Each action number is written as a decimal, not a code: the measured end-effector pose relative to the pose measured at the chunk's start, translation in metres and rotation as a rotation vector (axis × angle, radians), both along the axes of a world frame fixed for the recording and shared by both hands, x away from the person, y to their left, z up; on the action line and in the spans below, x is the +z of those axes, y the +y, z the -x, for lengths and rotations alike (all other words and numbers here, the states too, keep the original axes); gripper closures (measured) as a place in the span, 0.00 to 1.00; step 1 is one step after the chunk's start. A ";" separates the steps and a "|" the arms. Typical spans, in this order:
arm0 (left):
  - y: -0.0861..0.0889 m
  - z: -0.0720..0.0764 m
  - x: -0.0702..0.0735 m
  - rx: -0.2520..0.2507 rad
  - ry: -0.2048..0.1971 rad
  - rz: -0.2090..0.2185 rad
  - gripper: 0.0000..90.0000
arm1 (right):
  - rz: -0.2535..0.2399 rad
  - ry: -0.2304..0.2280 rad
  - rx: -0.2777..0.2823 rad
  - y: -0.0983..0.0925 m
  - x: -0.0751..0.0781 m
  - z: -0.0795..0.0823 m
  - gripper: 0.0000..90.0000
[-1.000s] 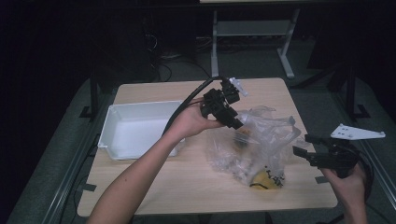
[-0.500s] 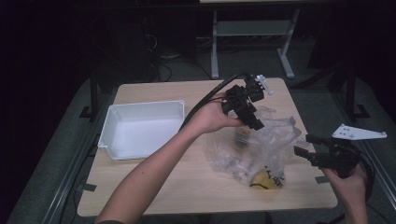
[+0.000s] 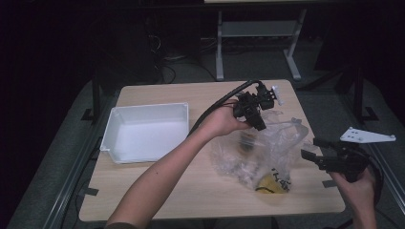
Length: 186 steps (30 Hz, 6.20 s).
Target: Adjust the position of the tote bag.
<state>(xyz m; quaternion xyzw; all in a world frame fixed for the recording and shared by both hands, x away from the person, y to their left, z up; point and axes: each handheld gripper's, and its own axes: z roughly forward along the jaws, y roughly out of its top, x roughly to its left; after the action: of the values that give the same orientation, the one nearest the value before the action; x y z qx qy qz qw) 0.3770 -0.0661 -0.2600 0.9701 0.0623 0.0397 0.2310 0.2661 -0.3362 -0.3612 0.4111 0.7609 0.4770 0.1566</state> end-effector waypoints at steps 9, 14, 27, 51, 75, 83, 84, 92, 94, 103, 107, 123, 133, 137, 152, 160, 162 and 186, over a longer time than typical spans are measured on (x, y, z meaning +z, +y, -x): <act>0.010 0.003 -0.006 -0.010 0.009 -0.015 1.00 | -0.003 0.005 -0.002 -0.001 -0.001 -0.001 0.30; 0.028 0.005 -0.007 0.005 0.007 -0.006 1.00 | 0.002 0.008 0.017 0.003 0.002 -0.004 0.31; 0.064 0.008 -0.015 0.035 0.014 0.021 1.00 | 0.094 0.019 0.166 0.044 0.034 -0.058 0.37; 0.097 -0.001 -0.028 0.076 0.009 0.025 1.00 | 0.323 0.183 0.250 0.094 0.007 -0.145 0.91; 0.100 -0.006 -0.068 0.101 0.024 -0.051 1.00 | 0.316 0.220 0.172 0.112 0.001 -0.170 1.00; 0.098 -0.001 -0.087 0.103 0.017 -0.089 1.00 | 0.348 0.277 0.184 0.118 -0.016 -0.170 1.00; 0.097 0.000 -0.090 0.102 0.018 -0.092 1.00 | 0.354 0.286 0.181 0.119 -0.019 -0.170 1.00; 0.092 0.011 -0.116 0.085 0.012 -0.134 1.00 | 0.378 0.348 0.198 0.122 -0.041 -0.169 1.00; 0.091 0.013 -0.120 0.082 0.015 -0.136 1.00 | 0.383 0.358 0.197 0.124 -0.044 -0.169 1.00; 0.094 0.017 -0.138 0.088 0.017 -0.153 1.00 | 0.389 0.398 0.196 0.129 -0.058 -0.166 1.00; 0.093 0.017 -0.147 0.091 0.008 -0.176 1.00 | 0.391 0.399 0.196 0.132 -0.065 -0.164 1.00; 0.096 0.014 -0.166 0.110 0.033 -0.197 1.00 | 0.333 0.453 0.183 0.127 -0.091 -0.162 1.00; 0.103 0.011 -0.163 0.125 0.087 -0.143 0.97 | 0.295 0.422 0.161 0.120 -0.085 -0.158 0.91; 0.114 0.009 -0.153 0.151 0.133 -0.076 0.83 | 0.248 0.393 0.141 0.108 -0.073 -0.153 0.85; 0.144 0.015 -0.110 0.184 0.158 0.088 0.65 | 0.207 0.291 0.081 0.085 -0.042 -0.128 0.69; 0.145 0.016 -0.083 0.174 0.135 0.128 0.61 | 0.193 0.262 0.070 0.076 -0.031 -0.118 0.67; 0.144 0.017 -0.076 0.168 0.130 0.144 0.60 | 0.191 0.258 0.070 0.074 -0.030 -0.117 0.67; 0.099 0.008 -0.028 0.148 0.057 0.171 0.48 | 0.182 0.278 0.079 0.074 -0.034 -0.122 0.67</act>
<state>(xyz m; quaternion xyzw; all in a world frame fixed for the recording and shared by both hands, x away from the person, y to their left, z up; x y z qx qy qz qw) 0.3689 0.0332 -0.2883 0.9404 0.1436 0.0235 0.3074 0.3879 -0.2620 -0.3952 0.4269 0.8309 0.3503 0.0674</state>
